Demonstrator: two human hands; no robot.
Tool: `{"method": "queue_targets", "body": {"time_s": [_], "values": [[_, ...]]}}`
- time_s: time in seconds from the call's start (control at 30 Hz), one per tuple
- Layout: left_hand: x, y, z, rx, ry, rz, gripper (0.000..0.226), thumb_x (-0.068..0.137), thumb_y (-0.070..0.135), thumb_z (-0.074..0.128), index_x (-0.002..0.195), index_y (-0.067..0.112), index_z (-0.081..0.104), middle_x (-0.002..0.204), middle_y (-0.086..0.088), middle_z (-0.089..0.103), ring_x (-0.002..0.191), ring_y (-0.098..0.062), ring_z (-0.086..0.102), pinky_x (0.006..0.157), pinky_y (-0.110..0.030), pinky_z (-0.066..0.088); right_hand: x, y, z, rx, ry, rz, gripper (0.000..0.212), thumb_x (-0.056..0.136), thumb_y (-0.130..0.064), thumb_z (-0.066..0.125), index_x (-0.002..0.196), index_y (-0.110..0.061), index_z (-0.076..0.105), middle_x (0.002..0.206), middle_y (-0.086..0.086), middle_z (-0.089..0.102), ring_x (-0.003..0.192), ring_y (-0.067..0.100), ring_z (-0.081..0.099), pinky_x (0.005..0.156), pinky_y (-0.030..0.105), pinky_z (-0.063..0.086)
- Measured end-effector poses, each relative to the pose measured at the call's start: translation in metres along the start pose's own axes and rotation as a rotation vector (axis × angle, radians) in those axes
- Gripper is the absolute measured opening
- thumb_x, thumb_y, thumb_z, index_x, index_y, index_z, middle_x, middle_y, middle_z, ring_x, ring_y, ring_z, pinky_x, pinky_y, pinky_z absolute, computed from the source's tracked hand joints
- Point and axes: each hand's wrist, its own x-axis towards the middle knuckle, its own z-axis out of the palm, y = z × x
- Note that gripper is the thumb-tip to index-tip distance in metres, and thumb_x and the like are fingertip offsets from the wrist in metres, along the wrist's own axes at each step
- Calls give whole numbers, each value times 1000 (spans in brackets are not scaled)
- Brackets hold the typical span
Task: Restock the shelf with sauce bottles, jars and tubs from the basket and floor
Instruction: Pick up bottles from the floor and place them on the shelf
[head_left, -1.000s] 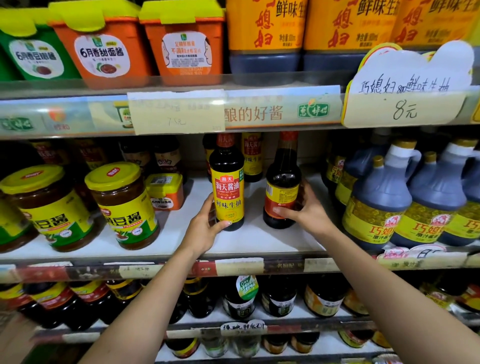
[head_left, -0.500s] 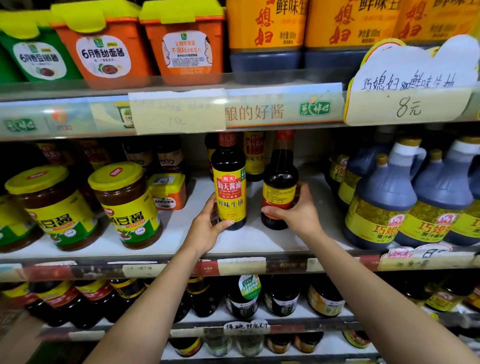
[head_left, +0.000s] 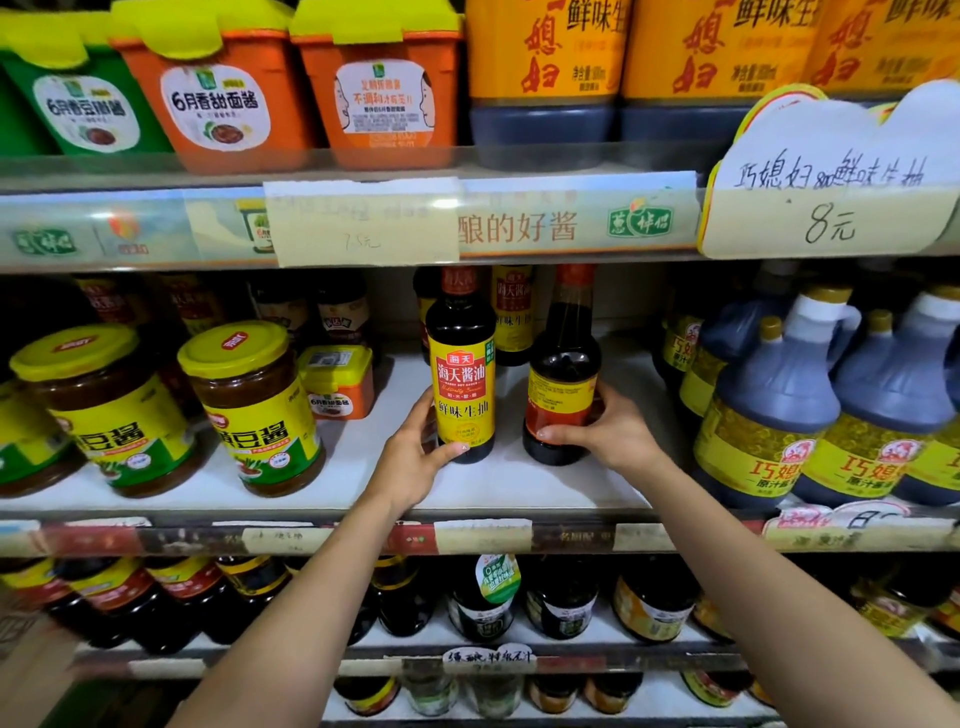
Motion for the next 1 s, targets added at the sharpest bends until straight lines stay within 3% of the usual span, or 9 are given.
{"method": "queue_targets", "body": {"time_s": [0.23,0.4,0.53,0.7,0.87,1.0], "values": [[1,-1,0,-3,7,-13,73,84,9,63,144,23,23,142,-4,44,130,-21,43,110,-39,34,-2,-2,15,-107,207,6,76,49,-31,90,105,-20,41,101,-3,55,92,14,54,79,29,45],[1,-2,0,-7,0,-9,74,84,10,63,144,24,22,143,-4,43,131,-21,42,109,-37,33,-8,-2,-2,73,-19,8,80,62,-9,83,125,-19,36,109,-7,53,100,9,55,79,17,43],[2,-4,-1,-39,-8,-1,74,84,8,63,144,23,23,141,-4,45,130,-20,43,106,-32,34,-5,-2,-16,128,-189,73,84,68,5,74,138,-15,32,124,2,51,112,16,49,94,30,40],[2,-5,0,-48,-8,-2,74,84,8,63,144,24,23,141,-4,45,129,-20,44,106,-33,34,-3,-3,-13,75,-117,57,83,65,4,77,135,-13,36,115,0,52,107,16,51,88,29,41],[2,-5,-1,-50,-8,-1,74,84,8,63,144,23,23,140,-4,46,129,-20,44,106,-32,34,-7,0,-2,-11,15,25,67,60,-8,84,117,-13,49,106,0,57,96,15,54,82,27,42],[1,-4,0,-42,-2,-1,73,84,7,63,144,23,24,141,-4,45,129,-19,43,103,-29,33,-5,1,4,-91,109,-13,74,54,-17,89,115,-9,49,100,-2,57,90,13,55,78,26,42]]}}
